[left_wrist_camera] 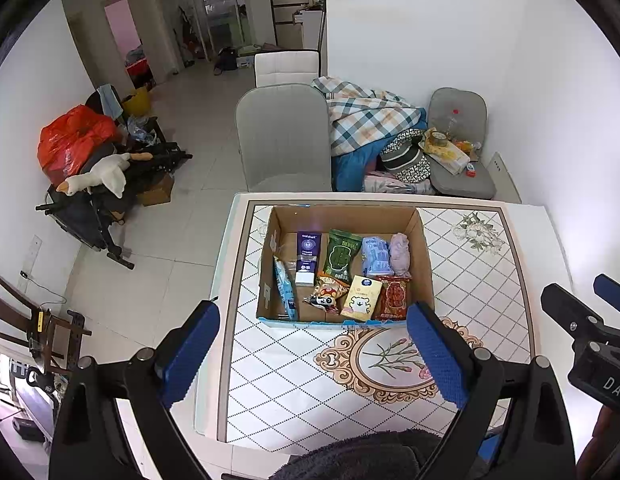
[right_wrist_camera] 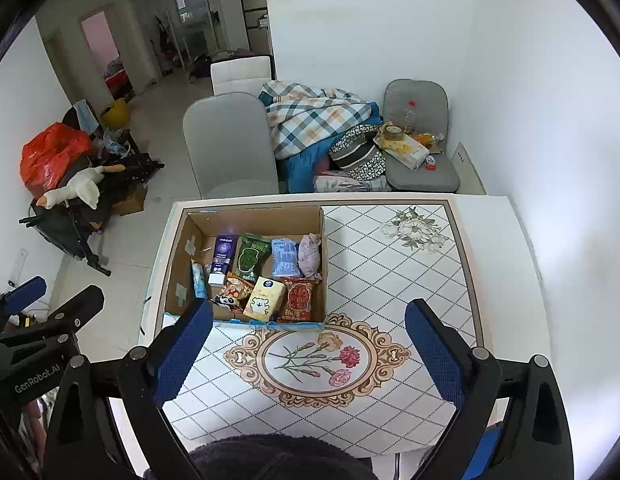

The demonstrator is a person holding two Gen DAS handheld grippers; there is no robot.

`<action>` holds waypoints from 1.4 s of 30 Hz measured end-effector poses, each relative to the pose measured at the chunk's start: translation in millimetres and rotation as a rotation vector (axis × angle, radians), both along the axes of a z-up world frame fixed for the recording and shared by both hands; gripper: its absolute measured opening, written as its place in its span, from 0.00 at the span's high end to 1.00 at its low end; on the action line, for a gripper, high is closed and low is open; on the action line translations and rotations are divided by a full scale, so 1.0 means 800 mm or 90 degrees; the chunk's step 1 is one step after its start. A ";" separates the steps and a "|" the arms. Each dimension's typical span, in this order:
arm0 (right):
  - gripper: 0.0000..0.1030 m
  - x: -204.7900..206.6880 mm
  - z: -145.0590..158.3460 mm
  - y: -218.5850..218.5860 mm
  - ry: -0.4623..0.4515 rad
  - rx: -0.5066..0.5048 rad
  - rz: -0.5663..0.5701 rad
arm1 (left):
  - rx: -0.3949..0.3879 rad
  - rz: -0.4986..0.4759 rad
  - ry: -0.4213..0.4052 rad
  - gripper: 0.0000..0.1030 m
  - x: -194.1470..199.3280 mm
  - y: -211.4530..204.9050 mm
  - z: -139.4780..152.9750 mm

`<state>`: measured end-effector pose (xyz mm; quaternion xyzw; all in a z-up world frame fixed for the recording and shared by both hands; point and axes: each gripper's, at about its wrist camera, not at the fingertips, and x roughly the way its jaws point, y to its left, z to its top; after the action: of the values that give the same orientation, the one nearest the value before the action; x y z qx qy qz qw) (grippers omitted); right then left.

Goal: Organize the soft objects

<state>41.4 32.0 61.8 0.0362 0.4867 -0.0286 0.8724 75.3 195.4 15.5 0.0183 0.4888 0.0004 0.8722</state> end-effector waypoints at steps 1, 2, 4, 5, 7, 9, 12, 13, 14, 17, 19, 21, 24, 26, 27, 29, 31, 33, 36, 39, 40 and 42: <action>0.04 0.000 0.000 0.000 0.000 0.001 0.000 | 0.001 -0.001 0.000 0.07 -0.001 0.001 -0.001; 0.04 0.000 0.000 -0.001 0.000 0.004 0.000 | 0.002 -0.001 0.000 0.07 -0.002 0.002 -0.002; 0.04 0.001 -0.001 -0.002 -0.001 0.001 0.000 | 0.000 0.000 0.001 0.07 0.000 0.000 0.000; 0.04 0.002 -0.001 -0.001 -0.001 -0.001 0.000 | 0.000 0.000 0.001 0.07 0.000 0.000 -0.001; 0.04 0.004 -0.001 -0.003 -0.002 0.001 0.001 | 0.001 0.000 0.001 0.07 -0.001 0.001 -0.001; 0.04 0.005 0.000 -0.002 -0.004 -0.001 0.001 | 0.002 -0.001 0.000 0.07 0.000 0.001 -0.001; 0.04 0.006 0.000 -0.001 -0.005 -0.001 0.002 | 0.002 0.002 0.000 0.07 -0.004 0.005 -0.001; 0.04 0.006 -0.001 -0.002 -0.005 0.000 0.003 | 0.004 0.000 0.000 0.07 -0.002 0.003 0.000; 0.04 0.006 0.000 -0.001 -0.004 0.001 0.002 | 0.006 0.002 0.000 0.07 -0.003 0.005 -0.001; 0.04 0.006 0.001 0.000 -0.004 0.000 0.001 | 0.007 0.005 0.002 0.07 -0.004 0.007 0.000; 0.04 0.007 0.001 0.001 -0.002 0.001 0.003 | 0.007 0.006 0.003 0.07 -0.004 0.009 0.000; 0.04 0.009 -0.001 0.001 -0.002 0.000 0.006 | 0.008 0.006 0.005 0.07 -0.003 0.009 -0.001; 0.04 0.008 -0.001 0.000 -0.001 0.003 0.007 | 0.009 0.009 0.005 0.07 -0.003 0.010 0.000; 0.04 0.008 -0.002 0.000 -0.002 0.003 0.008 | 0.011 0.010 0.004 0.07 -0.004 0.013 -0.001; 0.04 0.008 -0.002 0.000 -0.001 0.002 0.009 | 0.011 0.011 0.004 0.07 -0.001 0.011 0.000; 0.04 0.008 -0.003 0.000 -0.002 0.002 0.010 | 0.011 0.014 0.006 0.07 0.000 0.012 0.000; 0.04 0.009 -0.004 0.001 -0.002 -0.003 0.011 | 0.009 0.015 0.008 0.07 0.002 0.013 -0.001; 0.04 0.009 -0.004 0.001 -0.001 -0.002 0.012 | 0.009 0.014 0.011 0.07 0.004 0.012 -0.002; 0.04 0.010 -0.006 0.001 0.001 -0.005 0.014 | 0.008 0.014 0.012 0.07 0.004 0.011 -0.002; 0.04 0.011 -0.006 0.002 0.000 -0.008 0.013 | 0.008 0.013 0.012 0.07 0.006 0.012 -0.003; 0.04 0.011 -0.007 0.002 0.000 -0.007 0.012 | 0.008 0.014 0.012 0.07 0.006 0.013 -0.003; 0.04 0.011 -0.007 0.002 0.000 -0.009 0.013 | 0.008 0.014 0.012 0.07 0.007 0.011 -0.002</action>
<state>50.5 33.4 56.6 0.0253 0.4866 -0.0230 0.8729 80.8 203.9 13.6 0.0184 0.4974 0.0131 0.8672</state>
